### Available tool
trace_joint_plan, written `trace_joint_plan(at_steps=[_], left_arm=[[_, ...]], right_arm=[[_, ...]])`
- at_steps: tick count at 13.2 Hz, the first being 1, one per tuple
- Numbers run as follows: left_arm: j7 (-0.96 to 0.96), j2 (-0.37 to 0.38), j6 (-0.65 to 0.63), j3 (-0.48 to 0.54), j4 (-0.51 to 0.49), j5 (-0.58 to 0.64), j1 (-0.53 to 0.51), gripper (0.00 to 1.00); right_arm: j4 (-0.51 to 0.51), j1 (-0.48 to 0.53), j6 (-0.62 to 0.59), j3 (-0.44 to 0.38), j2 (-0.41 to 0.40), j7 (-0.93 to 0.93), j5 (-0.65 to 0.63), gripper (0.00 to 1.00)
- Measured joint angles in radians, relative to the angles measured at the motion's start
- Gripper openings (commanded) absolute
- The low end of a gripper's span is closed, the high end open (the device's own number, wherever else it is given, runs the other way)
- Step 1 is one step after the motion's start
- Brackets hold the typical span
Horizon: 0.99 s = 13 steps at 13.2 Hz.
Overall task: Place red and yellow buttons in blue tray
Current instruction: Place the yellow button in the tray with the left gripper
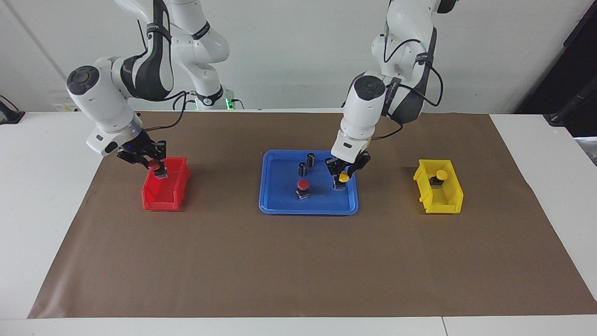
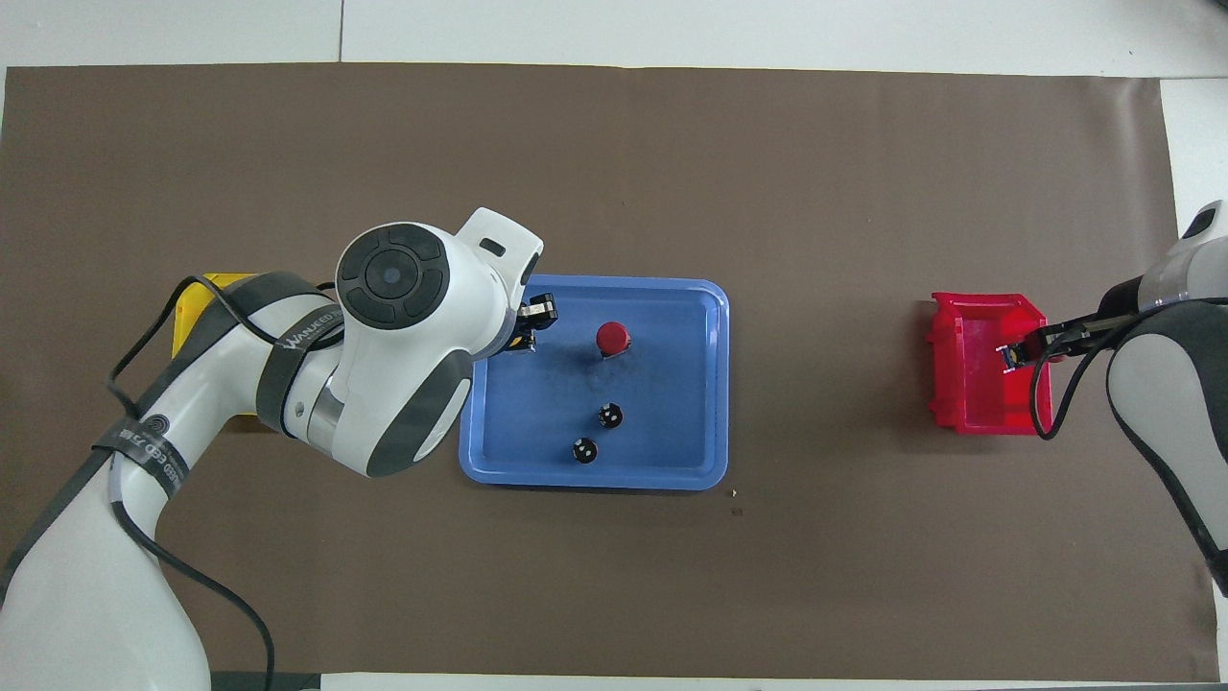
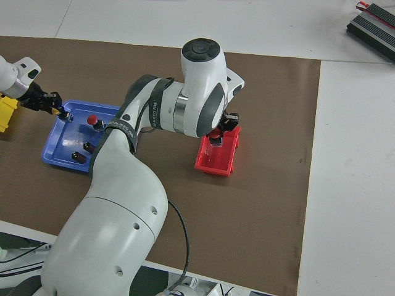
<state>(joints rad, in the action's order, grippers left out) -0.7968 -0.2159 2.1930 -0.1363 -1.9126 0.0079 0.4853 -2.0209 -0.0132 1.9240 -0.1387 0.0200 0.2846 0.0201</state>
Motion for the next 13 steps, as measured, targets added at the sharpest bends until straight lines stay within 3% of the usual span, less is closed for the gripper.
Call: trace_joint_plan(at_steps=[1,2,3,5,6,9,11,13], left_arm=[[-0.025,-0.016,0.015,0.0,-0.003,0.007,0.011,0.03],[-0.064,-0.034,0.031,0.001,-0.003,0.041,0.02,0.31],[-0.114,-0.053,0.047,0.0,-0.003,0.092,0.027,0.77],[-0.148,-0.067,0.045,0.0,0.008,0.127,0.036,0.9],[-0.147,-0.066,0.018,0.001,0.023,0.13,0.036,0.92],[-0.009,-0.008,-0.202,0.023,0.126,0.133,0.008,1.0],[0.195,0.074,-0.317,0.033,0.144,0.133,-0.096,1.0],[0.448,0.14,-0.349,0.04,0.113,0.133,-0.259,1.0]], right_arm=[[0.029,-0.012,-0.023,0.002,-0.006,0.0,0.0,0.19],[0.056,-0.031,-0.044,0.003,-0.01,-0.007,0.0,0.19],[0.084,-0.053,-0.063,0.004,-0.014,-0.026,0.0,0.19],[0.135,-0.1,-0.1,0.006,-0.017,-0.081,0.0,0.19],[0.166,-0.125,-0.124,0.007,-0.018,-0.117,0.0,0.19],[0.252,-0.211,-0.16,0.009,-0.05,-0.258,0.01,0.19],[0.273,-0.285,-0.126,0.011,-0.077,-0.386,0.052,0.18],[0.283,-0.398,-0.065,0.013,-0.112,-0.55,0.061,0.18]])
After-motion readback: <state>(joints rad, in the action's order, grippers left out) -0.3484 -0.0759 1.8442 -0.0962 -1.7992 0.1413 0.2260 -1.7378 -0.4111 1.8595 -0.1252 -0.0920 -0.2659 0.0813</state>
